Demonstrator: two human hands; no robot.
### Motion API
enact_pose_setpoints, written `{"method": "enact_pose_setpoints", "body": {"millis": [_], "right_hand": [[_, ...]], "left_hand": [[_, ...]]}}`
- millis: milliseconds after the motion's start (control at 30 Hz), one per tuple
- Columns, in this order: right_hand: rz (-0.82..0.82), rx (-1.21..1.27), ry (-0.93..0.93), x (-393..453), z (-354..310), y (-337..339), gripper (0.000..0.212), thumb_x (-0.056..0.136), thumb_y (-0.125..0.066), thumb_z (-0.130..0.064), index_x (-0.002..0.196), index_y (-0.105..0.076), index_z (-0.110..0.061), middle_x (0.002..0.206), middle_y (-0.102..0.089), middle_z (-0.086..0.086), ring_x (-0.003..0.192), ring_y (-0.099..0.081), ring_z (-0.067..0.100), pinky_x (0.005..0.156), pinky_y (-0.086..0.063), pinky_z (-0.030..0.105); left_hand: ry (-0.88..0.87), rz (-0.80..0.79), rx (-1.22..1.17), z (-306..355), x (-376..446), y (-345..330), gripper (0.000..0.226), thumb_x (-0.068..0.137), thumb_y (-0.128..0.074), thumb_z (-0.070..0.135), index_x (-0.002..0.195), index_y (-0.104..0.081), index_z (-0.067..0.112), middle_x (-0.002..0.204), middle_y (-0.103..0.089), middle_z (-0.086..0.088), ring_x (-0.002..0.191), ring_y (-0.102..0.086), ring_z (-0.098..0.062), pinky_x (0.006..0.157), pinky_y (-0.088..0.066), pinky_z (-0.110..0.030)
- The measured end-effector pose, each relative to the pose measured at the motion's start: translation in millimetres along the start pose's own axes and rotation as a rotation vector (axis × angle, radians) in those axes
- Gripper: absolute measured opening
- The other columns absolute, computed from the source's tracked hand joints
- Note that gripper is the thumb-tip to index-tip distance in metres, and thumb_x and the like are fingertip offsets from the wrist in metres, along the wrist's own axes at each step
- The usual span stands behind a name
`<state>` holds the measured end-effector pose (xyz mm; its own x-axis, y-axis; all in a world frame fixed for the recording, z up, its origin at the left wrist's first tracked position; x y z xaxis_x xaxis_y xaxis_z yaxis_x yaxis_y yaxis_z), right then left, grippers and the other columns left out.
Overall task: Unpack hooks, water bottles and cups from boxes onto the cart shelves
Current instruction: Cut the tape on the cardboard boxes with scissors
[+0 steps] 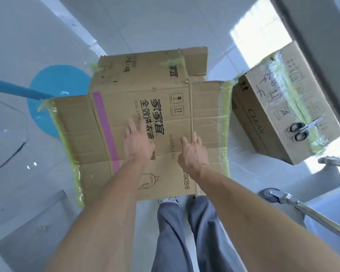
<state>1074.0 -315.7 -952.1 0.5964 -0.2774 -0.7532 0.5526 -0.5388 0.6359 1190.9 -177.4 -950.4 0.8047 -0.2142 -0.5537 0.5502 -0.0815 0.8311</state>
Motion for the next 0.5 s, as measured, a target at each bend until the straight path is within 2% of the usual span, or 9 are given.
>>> {"method": "enact_pose_setpoints", "body": {"millis": [67,133,200,300,367,433,500], "right_hand": [[0.14,-0.031,0.018,23,-10,28,0.063,0.088,-0.054,-0.007,0.146,-0.029,-0.013,0.161,0.0,0.023,0.148,-0.013,0.036,0.11,-0.036,0.044],[0.31,-0.009,0.034,47,-21,59,0.066,0.091,-0.049,-0.005,0.151,-0.021,-0.014,0.162,0.005,0.021,0.15,-0.005,0.035,0.114,-0.03,0.044],[0.4,-0.041,0.052,68,-30,78,0.07,0.092,-0.045,-0.002,0.154,-0.015,-0.012,0.162,0.006,0.021,0.151,0.0,0.035,0.117,-0.024,0.045],[0.325,-0.109,0.012,93,-34,74,0.074,0.093,-0.043,-0.003,0.156,-0.004,-0.009,0.163,0.006,0.021,0.151,0.002,0.037,0.12,-0.018,0.049],[0.232,-0.144,-0.032,101,-32,55,0.07,0.097,-0.042,-0.01,0.156,-0.004,-0.006,0.163,0.002,0.021,0.15,-0.004,0.038,0.119,-0.018,0.05],[0.162,-0.219,-0.034,103,-33,35,0.06,0.099,-0.039,-0.018,0.152,-0.017,-0.003,0.16,-0.009,0.025,0.144,-0.024,0.039,0.115,-0.024,0.048],[0.112,-0.257,-0.021,103,-32,20,0.048,0.098,-0.039,-0.019,0.143,-0.033,-0.003,0.151,-0.026,0.028,0.126,-0.047,0.038,0.107,-0.034,0.046]], "left_hand": [[-0.048,0.117,0.015,14,51,34,0.078,0.084,-0.062,0.015,0.152,-0.024,0.019,0.161,-0.008,-0.02,0.141,-0.029,-0.04,0.101,-0.047,-0.049],[-0.108,0.129,0.041,32,97,58,0.081,0.087,-0.06,0.018,0.155,-0.016,0.021,0.162,-0.001,-0.02,0.148,-0.014,-0.041,0.114,-0.033,-0.054],[-0.14,0.01,0.073,45,125,55,0.089,0.086,-0.061,0.023,0.157,-0.008,0.023,0.163,0.002,-0.02,0.15,-0.007,-0.04,0.119,-0.021,-0.056],[-0.145,-0.22,0.165,47,122,16,0.102,0.082,-0.062,0.029,0.158,0.005,0.022,0.163,0.012,-0.019,0.15,0.002,-0.04,0.12,-0.014,-0.056],[-0.137,-0.262,0.206,39,111,-10,0.112,0.077,-0.065,0.031,0.156,0.013,0.02,0.16,0.022,-0.019,0.149,0.011,-0.041,0.12,-0.011,-0.055],[-0.136,-0.306,0.201,31,106,-30,0.112,0.075,-0.066,0.033,0.157,0.01,0.02,0.16,0.023,-0.018,0.149,0.009,-0.041,0.119,-0.013,-0.056],[-0.149,-0.342,0.197,26,96,-48,0.111,0.077,-0.067,0.035,0.157,0.008,0.021,0.159,0.026,-0.017,0.15,0.009,-0.04,0.119,-0.012,-0.055]]}}
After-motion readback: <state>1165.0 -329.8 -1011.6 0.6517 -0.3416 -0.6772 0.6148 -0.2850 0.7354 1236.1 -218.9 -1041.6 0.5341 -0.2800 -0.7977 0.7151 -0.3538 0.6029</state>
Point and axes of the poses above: each hand's wrist, its own x-axis towards the middle knuckle, its own y-axis out of the back of the hand, z = x × y, the point moved 6 cm from there along x, towards the middle knuckle
